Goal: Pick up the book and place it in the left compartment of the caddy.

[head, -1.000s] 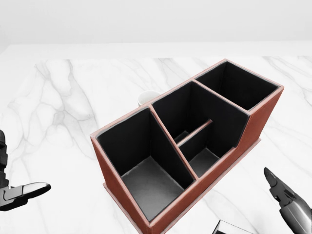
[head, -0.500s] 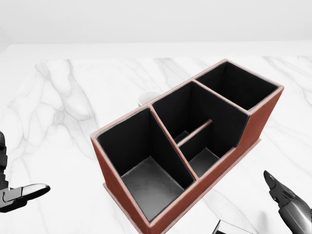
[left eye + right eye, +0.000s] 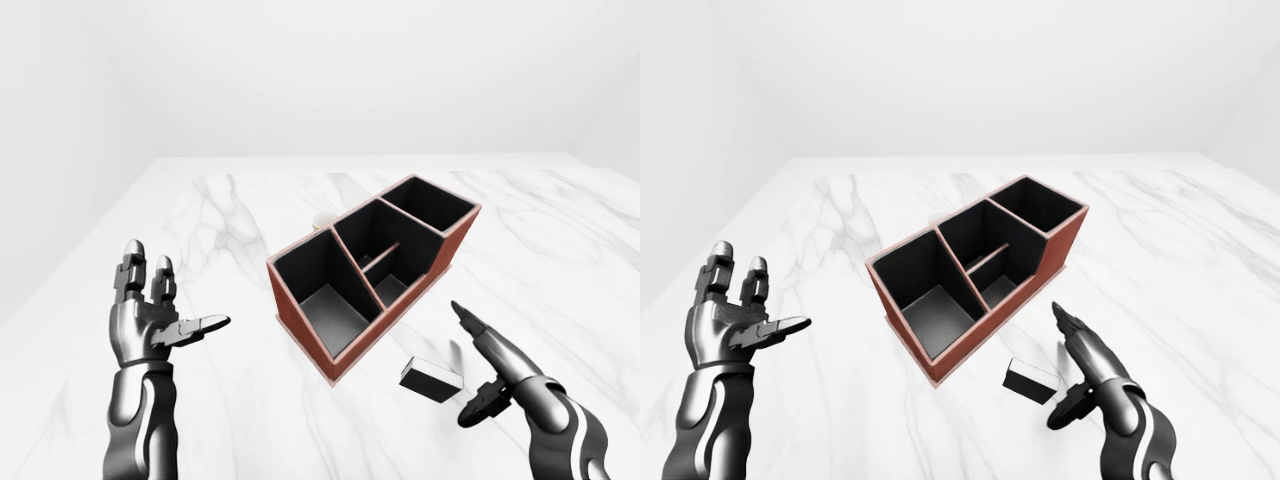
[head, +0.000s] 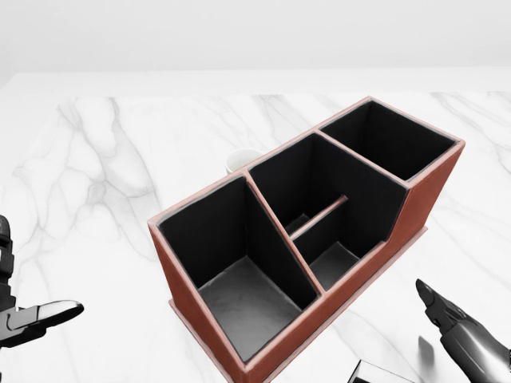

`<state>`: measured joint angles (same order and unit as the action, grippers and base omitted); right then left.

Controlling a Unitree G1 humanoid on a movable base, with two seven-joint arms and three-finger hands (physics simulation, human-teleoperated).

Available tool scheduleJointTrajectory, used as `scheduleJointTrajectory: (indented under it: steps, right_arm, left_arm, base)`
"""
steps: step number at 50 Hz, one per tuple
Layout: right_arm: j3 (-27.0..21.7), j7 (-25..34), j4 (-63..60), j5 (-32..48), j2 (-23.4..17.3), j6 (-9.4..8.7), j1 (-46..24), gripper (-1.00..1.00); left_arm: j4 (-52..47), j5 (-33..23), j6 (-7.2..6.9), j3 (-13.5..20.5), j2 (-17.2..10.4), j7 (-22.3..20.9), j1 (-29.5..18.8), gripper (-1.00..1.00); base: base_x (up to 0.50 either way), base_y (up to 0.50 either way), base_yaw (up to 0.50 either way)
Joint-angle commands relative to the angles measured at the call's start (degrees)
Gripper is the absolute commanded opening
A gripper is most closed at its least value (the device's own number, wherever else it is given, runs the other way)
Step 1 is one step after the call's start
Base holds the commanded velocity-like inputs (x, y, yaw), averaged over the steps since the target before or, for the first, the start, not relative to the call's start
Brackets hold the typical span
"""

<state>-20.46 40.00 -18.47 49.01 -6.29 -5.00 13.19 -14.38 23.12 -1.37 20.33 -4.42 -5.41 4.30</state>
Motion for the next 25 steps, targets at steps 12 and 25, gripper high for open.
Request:
scheduleJointTrajectory:
  steps: [12,25]
  right_arm:
    - [2.4,0.0,6.2,-1.1,-1.6,0.00,-1.4,1.00]
    - [2.4,0.0,8.1,-2.2,-2.8,0.00,-2.5,1.00]
  left_arm:
    - [1.2,-0.3,0.73,-0.7,0.0,0.1,-0.4,1.00]
    - [1.6,-0.3,1.07,-0.6,-0.2,0.0,-0.4,1.00]
  base:
    - [0.00,0.00,0.00]
    - [0.00,0.00,0.00]
